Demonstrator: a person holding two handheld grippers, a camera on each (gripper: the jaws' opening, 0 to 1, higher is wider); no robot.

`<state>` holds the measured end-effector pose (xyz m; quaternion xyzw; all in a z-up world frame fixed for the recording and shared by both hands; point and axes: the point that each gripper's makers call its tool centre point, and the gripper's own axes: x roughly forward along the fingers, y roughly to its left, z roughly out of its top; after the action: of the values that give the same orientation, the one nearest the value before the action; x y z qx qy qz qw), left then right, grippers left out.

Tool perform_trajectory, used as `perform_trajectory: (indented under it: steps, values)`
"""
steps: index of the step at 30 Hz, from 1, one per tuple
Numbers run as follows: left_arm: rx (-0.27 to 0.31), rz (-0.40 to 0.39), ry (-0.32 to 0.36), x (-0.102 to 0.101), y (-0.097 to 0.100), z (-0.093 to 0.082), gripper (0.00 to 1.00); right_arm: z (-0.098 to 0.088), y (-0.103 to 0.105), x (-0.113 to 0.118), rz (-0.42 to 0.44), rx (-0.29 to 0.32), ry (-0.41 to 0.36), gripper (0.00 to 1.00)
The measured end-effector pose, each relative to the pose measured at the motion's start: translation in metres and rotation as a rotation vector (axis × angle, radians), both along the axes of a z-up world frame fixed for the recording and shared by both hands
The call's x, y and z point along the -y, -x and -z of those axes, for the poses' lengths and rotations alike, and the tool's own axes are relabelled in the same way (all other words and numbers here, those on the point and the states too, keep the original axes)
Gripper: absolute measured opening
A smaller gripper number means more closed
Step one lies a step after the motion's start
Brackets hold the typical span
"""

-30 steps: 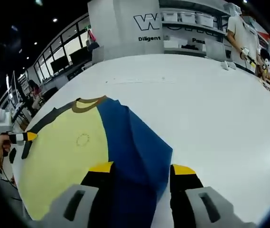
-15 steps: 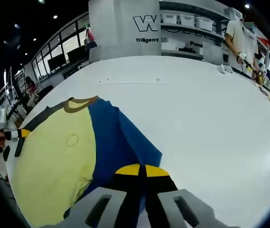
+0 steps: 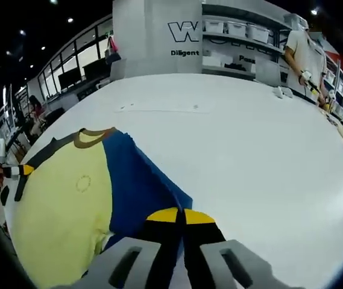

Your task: Fold the garment on the visible template until the final outline fits inside the template.

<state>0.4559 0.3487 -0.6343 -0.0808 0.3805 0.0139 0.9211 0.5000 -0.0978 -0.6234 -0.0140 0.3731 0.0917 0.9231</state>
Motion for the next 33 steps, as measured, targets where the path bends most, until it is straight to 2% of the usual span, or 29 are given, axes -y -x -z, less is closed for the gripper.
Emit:
perform_trajectory:
  steps: [6,10,12,18,21,26,33]
  values:
    - [-0.008,0.011,-0.061,-0.017,-0.002,-0.001,0.05,-0.002,-0.003,-0.001,-0.003,-0.027,-0.005,0.0]
    - [-0.011,0.017,-0.093,-0.036,-0.009,-0.001,0.05,-0.001,-0.006,-0.009,-0.055,-0.061,0.025,0.0]
    - [-0.008,0.051,-0.115,-0.04,-0.015,-0.001,0.05,0.001,-0.009,-0.011,-0.086,-0.073,0.052,0.0]
    - [-0.014,0.034,-0.133,-0.052,-0.018,-0.002,0.05,0.001,-0.022,-0.01,-0.113,-0.065,0.099,0.0]
    - [-0.014,0.025,-0.134,-0.054,-0.017,-0.002,0.05,0.004,-0.027,-0.01,-0.111,-0.064,0.1,0.0]
    - [-0.015,0.011,-0.137,-0.059,-0.019,-0.002,0.05,0.008,-0.037,-0.012,-0.139,-0.07,0.144,0.0]
    - [-0.02,0.005,-0.148,-0.065,-0.019,-0.002,0.05,0.0,-0.057,-0.008,-0.147,-0.014,0.184,0.0]
